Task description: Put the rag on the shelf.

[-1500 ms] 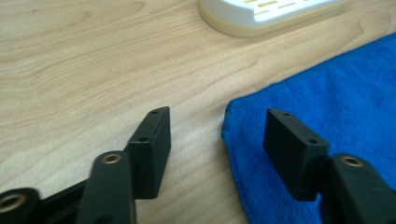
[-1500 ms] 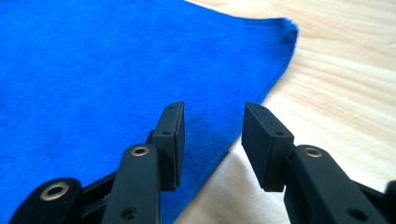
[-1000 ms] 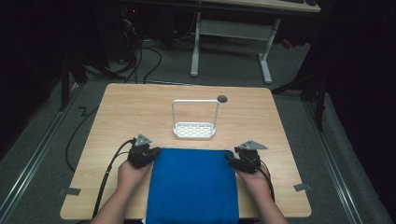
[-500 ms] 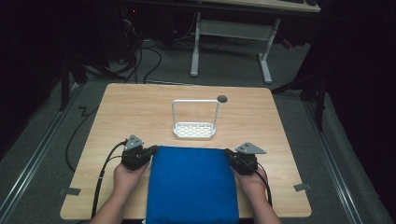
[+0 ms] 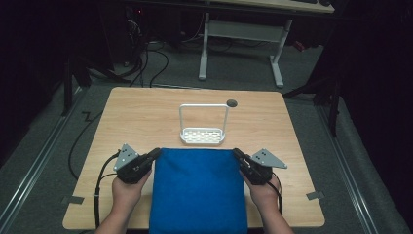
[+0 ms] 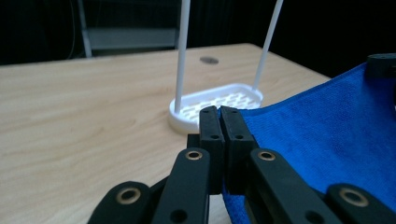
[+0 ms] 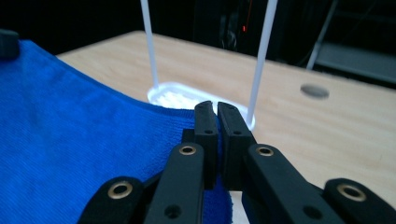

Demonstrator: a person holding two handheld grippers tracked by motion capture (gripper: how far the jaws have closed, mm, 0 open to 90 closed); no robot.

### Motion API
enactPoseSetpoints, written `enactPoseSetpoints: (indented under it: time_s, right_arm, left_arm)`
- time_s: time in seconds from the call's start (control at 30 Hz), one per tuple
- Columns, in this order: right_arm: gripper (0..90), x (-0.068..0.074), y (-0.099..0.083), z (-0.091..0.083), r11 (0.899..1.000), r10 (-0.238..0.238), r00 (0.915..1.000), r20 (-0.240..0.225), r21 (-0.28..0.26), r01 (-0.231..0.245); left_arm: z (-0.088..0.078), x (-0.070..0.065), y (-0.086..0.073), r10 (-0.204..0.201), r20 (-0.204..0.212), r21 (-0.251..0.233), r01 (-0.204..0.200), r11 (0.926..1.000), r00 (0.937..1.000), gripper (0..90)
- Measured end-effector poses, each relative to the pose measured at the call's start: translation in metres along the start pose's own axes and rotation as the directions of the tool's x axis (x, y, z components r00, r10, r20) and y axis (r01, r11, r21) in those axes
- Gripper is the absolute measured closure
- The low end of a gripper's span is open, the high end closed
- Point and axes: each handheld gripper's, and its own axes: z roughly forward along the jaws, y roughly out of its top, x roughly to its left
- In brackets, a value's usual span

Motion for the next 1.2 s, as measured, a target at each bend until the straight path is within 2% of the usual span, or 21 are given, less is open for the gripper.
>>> enactPoseSetpoints:
  time_s: [0.1, 0.27, 0.4, 0.5, 0.63, 0.77, 0.93, 1.03, 1.2]
  right_arm:
    - [88.0, 0.004, 0.011, -0.01, 0.998, -0.022, 0.9997, 0.006, -0.055, 0.023]
    - [88.0, 0.006, 0.023, -0.025, 0.993, -0.017, 0.9998, 0.011, -0.119, 0.018]
    - [88.0, 0.007, 0.036, -0.039, 0.984, -0.023, 0.9996, 0.018, -0.175, 0.026]
    - [88.0, 0.006, 0.04, -0.044, 0.98, -0.02, 0.9995, 0.024, -0.196, 0.024]
    - [88.0, 0.004, 0.049, -0.054, 0.972, -0.03, 0.9989, 0.037, -0.231, 0.038]
    - [88.0, 0.005, 0.06, -0.061, 0.963, -0.048, 0.9975, 0.051, -0.263, 0.06]
    - [88.1, 0.006, 0.072, -0.065, 0.951, -0.056, 0.9963, 0.065, -0.3, 0.073]
    - [88.1, 0.004, 0.081, -0.064, 0.946, -0.058, 0.9958, 0.072, -0.314, 0.077]
    - [88.1, -0.004, 0.096, -0.058, 0.943, -0.046, 0.9959, 0.078, -0.326, 0.07]
  left_arm:
    - [-0.007, -0.004, 0.007, -0.007, 0.005, -0.054, 0.007, 0.9985, 1.0, 88.9]
    - [-0.015, -0.011, 0.016, 0.013, 0.004, -0.107, -0.012, 0.9942, 0.9999, 88.8]
    - [-0.022, -0.015, 0.024, 0.013, 0.008, -0.155, -0.012, 0.9878, 0.9999, 88.9]
    - [-0.026, -0.016, 0.029, 0.017, 0.002, -0.183, -0.016, 0.9829, 0.9999, 88.9]
    - [-0.033, -0.016, 0.04, 0.044, -0.018, -0.221, -0.046, 0.9742, 0.9989, 88.9]
    - [-0.037, -0.017, 0.05, 0.05, -0.023, -0.253, -0.054, 0.9659, 0.9985, 88.9]
    - [-0.037, -0.019, 0.067, 0.081, -0.036, -0.305, -0.088, 0.9483, 0.9961, 89.0]
    - [-0.033, -0.018, 0.076, 0.09, -0.034, -0.312, -0.096, 0.9454, 0.9954, 89.0]
    - [-0.026, -0.016, 0.095, 0.126, -0.047, -0.322, -0.135, 0.9373, 0.9909, 89.0]
